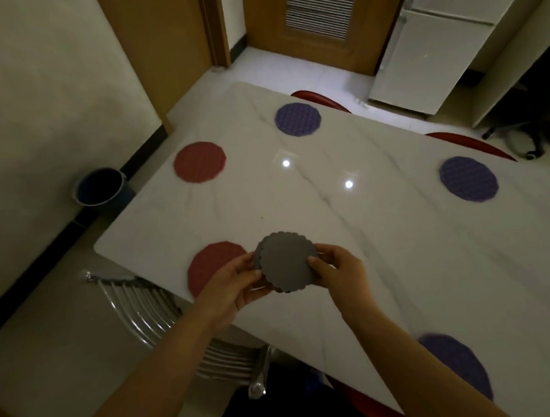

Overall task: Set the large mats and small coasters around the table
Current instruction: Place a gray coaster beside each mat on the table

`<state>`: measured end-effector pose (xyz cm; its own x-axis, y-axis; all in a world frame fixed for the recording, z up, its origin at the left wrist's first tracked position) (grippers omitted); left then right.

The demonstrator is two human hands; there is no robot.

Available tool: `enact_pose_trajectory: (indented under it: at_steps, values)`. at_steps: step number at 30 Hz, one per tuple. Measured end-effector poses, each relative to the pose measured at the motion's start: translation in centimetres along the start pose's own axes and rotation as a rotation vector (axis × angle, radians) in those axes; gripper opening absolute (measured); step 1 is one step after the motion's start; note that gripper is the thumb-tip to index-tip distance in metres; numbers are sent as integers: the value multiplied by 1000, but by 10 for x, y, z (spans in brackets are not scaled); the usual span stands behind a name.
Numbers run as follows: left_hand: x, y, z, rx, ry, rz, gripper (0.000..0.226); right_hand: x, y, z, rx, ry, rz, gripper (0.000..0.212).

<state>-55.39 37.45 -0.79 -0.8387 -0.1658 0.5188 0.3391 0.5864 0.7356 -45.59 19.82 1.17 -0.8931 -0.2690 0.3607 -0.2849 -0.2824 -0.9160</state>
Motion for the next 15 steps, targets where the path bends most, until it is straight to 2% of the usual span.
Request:
enact_pose_trajectory:
  at_steps: [4, 8, 13, 15]
  values:
    - [14, 12, 16, 32, -8, -19, 33, 8, -14, -18, -162, -15, -84, 16]
    - [23, 20, 33, 44, -2, -35, 39, 14, -19, -30, -199, 8, -110, 16]
    - [30, 34, 63, 80, 42, -91, 41, 17, -1, -20, -309, 148, -183, 12]
    - [33, 41, 75, 109, 50, -112, 39, 17, 14, -13, -264, 251, -199, 14]
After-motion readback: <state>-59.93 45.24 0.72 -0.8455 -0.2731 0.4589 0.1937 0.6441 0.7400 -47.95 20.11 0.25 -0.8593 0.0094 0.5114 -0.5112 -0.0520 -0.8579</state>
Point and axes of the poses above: each hand's wrist, its own x-axis away from the middle knuckle, its own z-axis out of the back of the hand, y = z × x, the point moved 4 cm from there along -x, towards the middle knuckle, and after that the axes turned 1 degree about y, right-handed, at the moved point
